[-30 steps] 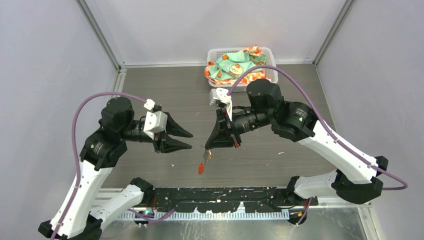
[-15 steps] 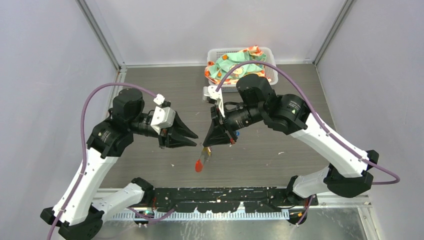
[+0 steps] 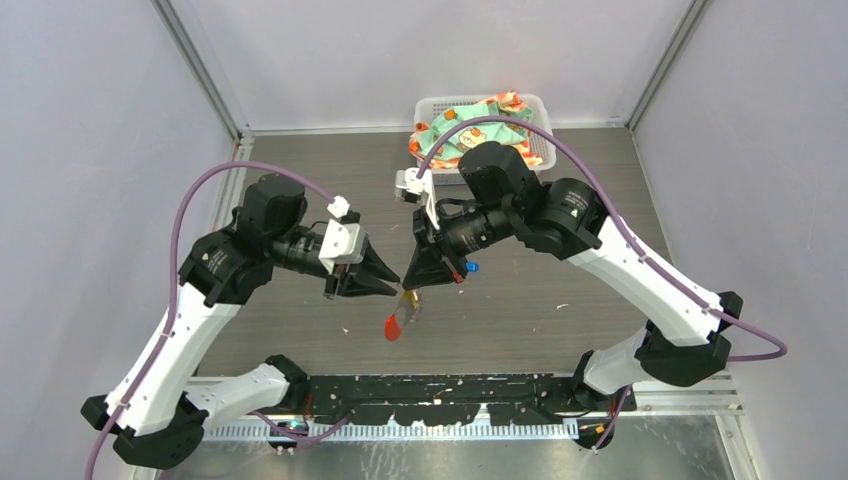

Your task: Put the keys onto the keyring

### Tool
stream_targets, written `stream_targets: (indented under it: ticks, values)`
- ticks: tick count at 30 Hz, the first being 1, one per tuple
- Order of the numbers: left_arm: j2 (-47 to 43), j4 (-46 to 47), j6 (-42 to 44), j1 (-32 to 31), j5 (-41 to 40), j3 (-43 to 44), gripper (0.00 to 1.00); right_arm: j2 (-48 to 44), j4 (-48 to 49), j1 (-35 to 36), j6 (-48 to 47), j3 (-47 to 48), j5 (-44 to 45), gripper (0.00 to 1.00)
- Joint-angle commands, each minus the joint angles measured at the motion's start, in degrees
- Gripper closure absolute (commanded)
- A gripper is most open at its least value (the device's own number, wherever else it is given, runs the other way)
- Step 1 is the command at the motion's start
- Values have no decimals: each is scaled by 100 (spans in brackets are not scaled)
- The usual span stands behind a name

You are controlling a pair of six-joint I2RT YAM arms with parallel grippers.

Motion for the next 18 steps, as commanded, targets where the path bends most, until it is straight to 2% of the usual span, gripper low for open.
stream_targets:
  ticks: [1,4,11,16,18]
  values:
    - [-5,-60,217,-67,-184,240,78,34,-26,9,-3,363,-8,99]
    - [21,-39,225,-124,-268,263,81,119,-109,8,-1,446,-16,99]
    - [45,-59,213,-229,-294,317,82,205,-224,14,-3,527,-16,99]
    - [83,-229,408,-343,-389,325,97,211,-176,16,1,537,-39,99]
    - [103,-237,435,-415,-526,305,100,220,-121,18,30,543,-47,99]
